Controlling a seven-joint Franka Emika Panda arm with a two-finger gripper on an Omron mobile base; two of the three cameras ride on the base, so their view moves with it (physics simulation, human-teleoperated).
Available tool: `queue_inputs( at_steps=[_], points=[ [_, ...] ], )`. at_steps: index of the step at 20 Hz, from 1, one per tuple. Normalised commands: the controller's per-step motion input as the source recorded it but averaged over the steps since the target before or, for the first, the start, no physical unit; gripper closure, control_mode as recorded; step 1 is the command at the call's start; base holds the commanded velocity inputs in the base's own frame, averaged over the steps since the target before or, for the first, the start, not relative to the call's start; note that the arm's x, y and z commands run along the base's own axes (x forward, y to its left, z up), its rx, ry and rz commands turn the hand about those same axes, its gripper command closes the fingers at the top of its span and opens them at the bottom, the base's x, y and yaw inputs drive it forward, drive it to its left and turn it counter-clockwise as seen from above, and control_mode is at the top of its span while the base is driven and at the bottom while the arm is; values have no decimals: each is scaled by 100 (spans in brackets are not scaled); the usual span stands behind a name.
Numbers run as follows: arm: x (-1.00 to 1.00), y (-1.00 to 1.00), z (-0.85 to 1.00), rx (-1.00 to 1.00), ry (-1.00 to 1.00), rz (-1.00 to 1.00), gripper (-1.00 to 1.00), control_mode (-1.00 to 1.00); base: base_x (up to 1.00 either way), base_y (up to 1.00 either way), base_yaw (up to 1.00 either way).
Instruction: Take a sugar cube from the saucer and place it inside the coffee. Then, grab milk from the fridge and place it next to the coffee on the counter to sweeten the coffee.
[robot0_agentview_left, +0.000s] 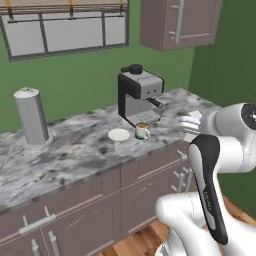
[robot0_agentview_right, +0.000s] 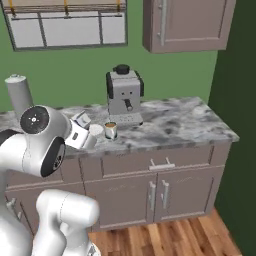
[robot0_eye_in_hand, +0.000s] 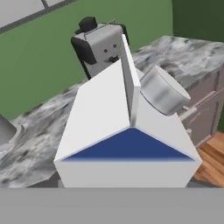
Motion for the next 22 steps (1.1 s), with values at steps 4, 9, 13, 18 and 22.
queue_inputs(
  at_steps=[4,9,13,18,22],
  points=[
    [0,0,0,0,0,0,100,100,31,-8,39],
    [0,0,0,0,0,0,100,100,35,-30,10],
    [0,0,0,0,0,0,100,100,48,-45,7],
    [0,0,0,0,0,0,100,100,54,-28,1],
    [0,0,0,0,0,0,100,100,50,-18,0]
  ],
)
